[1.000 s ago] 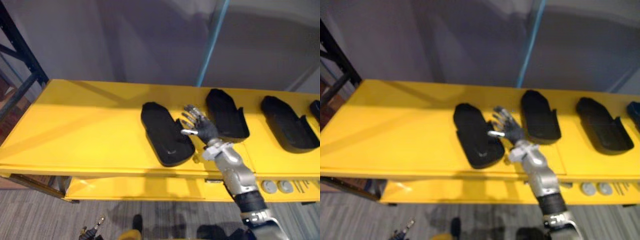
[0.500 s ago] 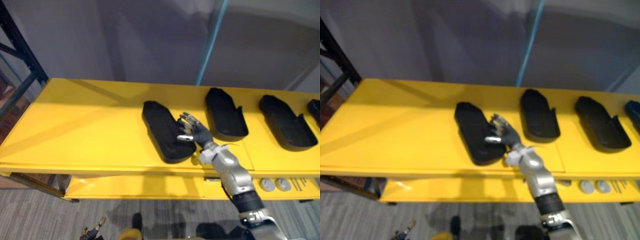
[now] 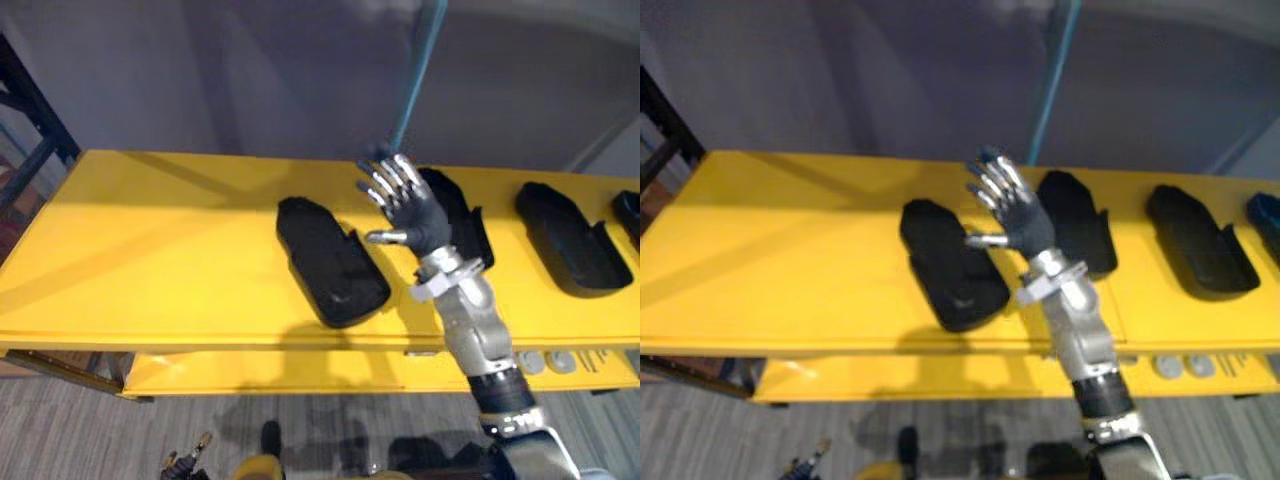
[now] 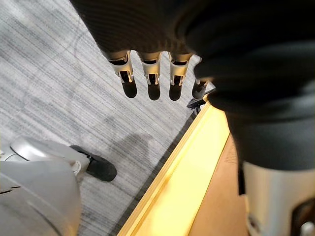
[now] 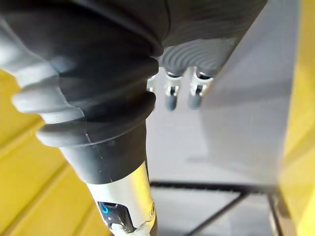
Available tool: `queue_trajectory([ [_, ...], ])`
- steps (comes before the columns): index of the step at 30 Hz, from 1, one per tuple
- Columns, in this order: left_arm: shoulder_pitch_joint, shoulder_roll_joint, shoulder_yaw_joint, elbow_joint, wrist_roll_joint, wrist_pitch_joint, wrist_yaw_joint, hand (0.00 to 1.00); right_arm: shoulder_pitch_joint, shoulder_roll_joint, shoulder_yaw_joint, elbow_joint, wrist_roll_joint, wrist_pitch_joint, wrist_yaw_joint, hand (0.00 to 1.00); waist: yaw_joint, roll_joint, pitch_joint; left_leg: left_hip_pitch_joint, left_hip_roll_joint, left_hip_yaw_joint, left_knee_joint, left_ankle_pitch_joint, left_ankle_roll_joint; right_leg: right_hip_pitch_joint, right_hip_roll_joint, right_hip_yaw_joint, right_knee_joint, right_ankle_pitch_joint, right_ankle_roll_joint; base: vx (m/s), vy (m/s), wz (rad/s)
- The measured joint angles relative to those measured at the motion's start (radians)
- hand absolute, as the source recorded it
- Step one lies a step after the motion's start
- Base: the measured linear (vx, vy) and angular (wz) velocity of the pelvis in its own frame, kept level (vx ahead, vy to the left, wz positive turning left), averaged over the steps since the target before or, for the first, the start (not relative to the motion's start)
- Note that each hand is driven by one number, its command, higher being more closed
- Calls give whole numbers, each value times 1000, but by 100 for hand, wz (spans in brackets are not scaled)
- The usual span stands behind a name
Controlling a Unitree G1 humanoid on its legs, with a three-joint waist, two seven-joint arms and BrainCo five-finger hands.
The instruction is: Walk over and take plastic housings, then place them on the shelf
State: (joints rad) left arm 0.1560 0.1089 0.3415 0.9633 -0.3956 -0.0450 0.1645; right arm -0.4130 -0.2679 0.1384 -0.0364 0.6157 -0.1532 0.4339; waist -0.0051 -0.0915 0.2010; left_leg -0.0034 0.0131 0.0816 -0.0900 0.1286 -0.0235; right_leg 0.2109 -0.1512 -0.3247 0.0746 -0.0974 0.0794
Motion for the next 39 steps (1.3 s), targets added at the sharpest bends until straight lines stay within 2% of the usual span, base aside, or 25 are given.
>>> queue_trajectory([
  [4, 0, 2, 0, 1, 0, 1, 1, 0, 4, -9, 1, -19, -6, 4, 1, 0, -1, 1, 0, -2, 5, -10, 0, -4, -2, -1, 7, 5, -1, 0, 0, -55, 0, 1],
  [6, 1, 1, 0, 2, 0, 2, 1, 0, 27, -8, 3, -22, -42, 19, -23, 0, -1, 2, 0, 0, 7, -8, 0, -3, -3, 3, 10, 5, -7, -1, 0, -62, -13, -4],
  [8, 2, 1, 0, 4, -1, 3, 3, 0, 66, -8, 3, -21, -104, 53, -87, 0, 0, 2, 0, -5, 6, 10, 0, 1, -9, 1, 10, 5, -22, -23, -3, -73, -2, -10],
  [11, 3, 0, 0, 20, -1, 3, 7, 0, 128, -8, 0, -10, -169, 75, -161, 0, -7, 13, -3, -7, 4, 10, 0, 5, -11, -3, 10, 0, -24, -42, 16, -46, -4, 4],
  [14, 5, -2, -1, 31, -9, 4, 9, 0, 151, -8, -1, 6, -200, 92, -200, 0, -7, 16, -6, -5, 2, 11, 0, 6, -11, -2, 7, -1, -20, -49, 22, 14, -12, 2],
  [16, 6, -2, -2, 30, -26, 4, 9, 0, 157, -6, -1, 7, -201, 99, -215, 0, -7, 14, -7, -9, -3, 10, 0, 7, -13, -2, 1, -3, -14, -50, 28, 70, -7, 7],
  [18, 4, -1, -9, 30, -27, 4, 9, 0, 157, -5, -2, 9, -201, 127, -218, 0, -6, 12, -8, -14, -12, 10, 0, 12, -11, -1, -6, -7, -10, -39, 44, 102, 3, 8],
  [22, 4, 3, -17, 28, -27, 3, 8, 0, 157, 2, -2, 20, -204, 159, -216, 0, -1, 6, -10, -13, -15, 10, 0, 12, -10, 1, -13, -6, -7, -31, 45, 81, 14, 6],
  [26, 5, 3, -43, 28, -27, 3, 7, 0, 157, 15, -1, 66, -210, 172, -214, 0, -2, 6, -10, -1, -1, 12, 0, 11, -9, 2, -3, -2, 7, -13, 31, -5, 9, -2],
  [31, 5, 3, -52, 26, -27, 4, 8, 0, 162, 19, 1, 99, -238, 180, -215, 0, -8, 8, -9, 3, 0, 16, -1, -4, -6, 1, -4, 1, 5, -14, 29, -77, 18, -9],
  [33, 5, 3, -51, 26, -27, 4, 8, 0, 166, 25, 1, 99, -245, 180, -218, 0, -8, 8, -9, 0, -4, 24, -1, -3, -6, 0, -6, 1, -8, -29, 16, -97, 31, -8],
  [39, 15, -2, -49, 26, -27, 10, 8, 0, 198, 31, -5, 100, -290, 171, -289, 0, -9, 16, -7, -3, -8, 34, 0, 2, -4, -2, -6, 0, -13, -60, 36, -31, 6, 5],
])
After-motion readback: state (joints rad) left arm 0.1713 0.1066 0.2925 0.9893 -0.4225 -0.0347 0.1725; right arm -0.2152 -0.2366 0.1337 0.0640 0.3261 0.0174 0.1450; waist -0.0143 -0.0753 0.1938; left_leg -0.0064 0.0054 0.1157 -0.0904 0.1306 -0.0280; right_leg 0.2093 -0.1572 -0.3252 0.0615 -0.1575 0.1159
